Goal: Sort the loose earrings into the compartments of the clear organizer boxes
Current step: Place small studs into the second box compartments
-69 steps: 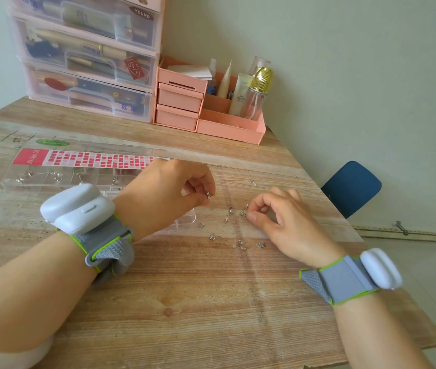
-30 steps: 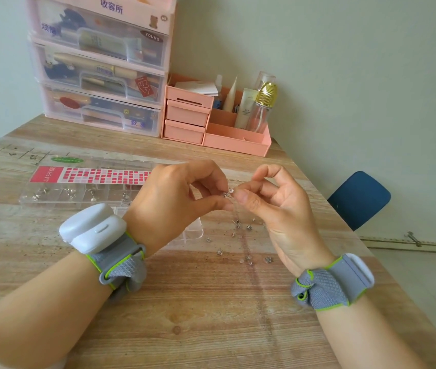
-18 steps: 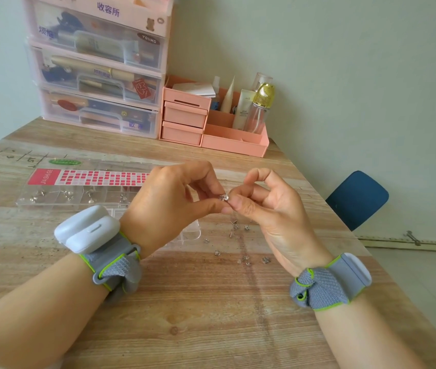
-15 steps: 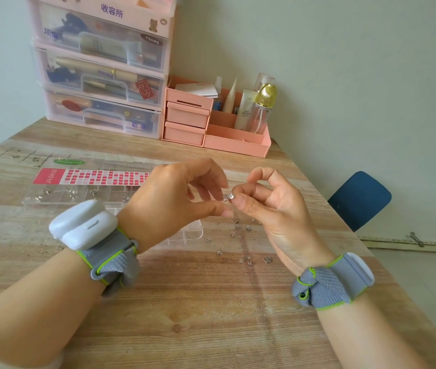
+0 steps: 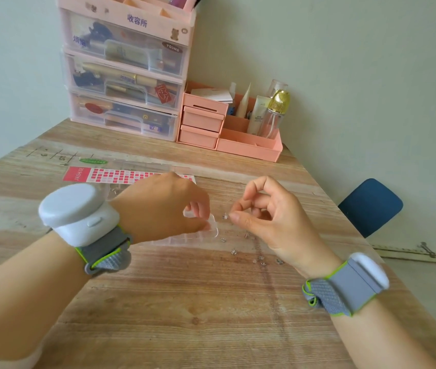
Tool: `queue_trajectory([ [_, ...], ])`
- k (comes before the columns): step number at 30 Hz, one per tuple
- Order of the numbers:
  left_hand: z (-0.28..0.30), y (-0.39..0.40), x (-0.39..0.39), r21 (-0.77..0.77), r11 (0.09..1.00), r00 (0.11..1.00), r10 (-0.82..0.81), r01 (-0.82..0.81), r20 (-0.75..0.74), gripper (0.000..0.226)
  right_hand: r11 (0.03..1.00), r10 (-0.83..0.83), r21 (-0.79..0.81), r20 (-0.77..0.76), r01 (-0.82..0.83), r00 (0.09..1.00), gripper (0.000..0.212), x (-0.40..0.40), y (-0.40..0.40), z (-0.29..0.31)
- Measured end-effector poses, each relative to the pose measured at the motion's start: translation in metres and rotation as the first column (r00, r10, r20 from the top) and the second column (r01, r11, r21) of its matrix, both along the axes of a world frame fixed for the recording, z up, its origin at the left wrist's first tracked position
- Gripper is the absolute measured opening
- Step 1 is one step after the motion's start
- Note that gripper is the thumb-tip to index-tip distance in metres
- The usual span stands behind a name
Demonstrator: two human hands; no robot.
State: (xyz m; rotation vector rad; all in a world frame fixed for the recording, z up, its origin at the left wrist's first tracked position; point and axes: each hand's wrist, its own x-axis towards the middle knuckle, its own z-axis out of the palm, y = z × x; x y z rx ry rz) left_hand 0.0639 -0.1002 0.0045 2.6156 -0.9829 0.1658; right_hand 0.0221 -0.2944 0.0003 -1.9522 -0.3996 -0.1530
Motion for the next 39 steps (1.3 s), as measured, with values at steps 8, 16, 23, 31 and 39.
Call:
queue_trajectory([
  [8, -0.014, 0.000, 0.004, -0.209, 0.977, 0.999, 0.044, -0.045, -0.006, 0.013, 0.978, -0.044, -0.200, 0.113, 0.066, 0.993, 0.034, 0.002, 0.011, -0.010],
  [16, -0.019, 0.003, 0.005, -0.255, 0.967, 0.999, -0.002, -0.009, -0.043, 0.015, 0.780, 0.087, -0.572, 0.500, 0.253, 0.862, 0.032, 0.002, 0.020, -0.021],
  [23, -0.019, 0.003, 0.005, -0.254, 0.967, 0.999, -0.010, -0.003, -0.048, 0.017, 0.747, 0.125, -0.614, 0.509, 0.256, 0.852, 0.030, 0.008, 0.014, -0.019],
  [31, -0.019, 0.003, 0.003, -0.265, 0.964, 0.999, -0.007, -0.005, -0.042, 0.013, 0.711, 0.114, -0.666, 0.424, 0.224, 0.898, 0.024, 0.005, 0.007, -0.010],
  [39, -0.019, 0.004, 0.003, -0.264, 0.965, 0.999, -0.009, -0.002, -0.043, 0.015, 0.723, 0.143, -0.681, 0.318, 0.121, 0.937, 0.029, 0.002, 0.007, -0.015],
])
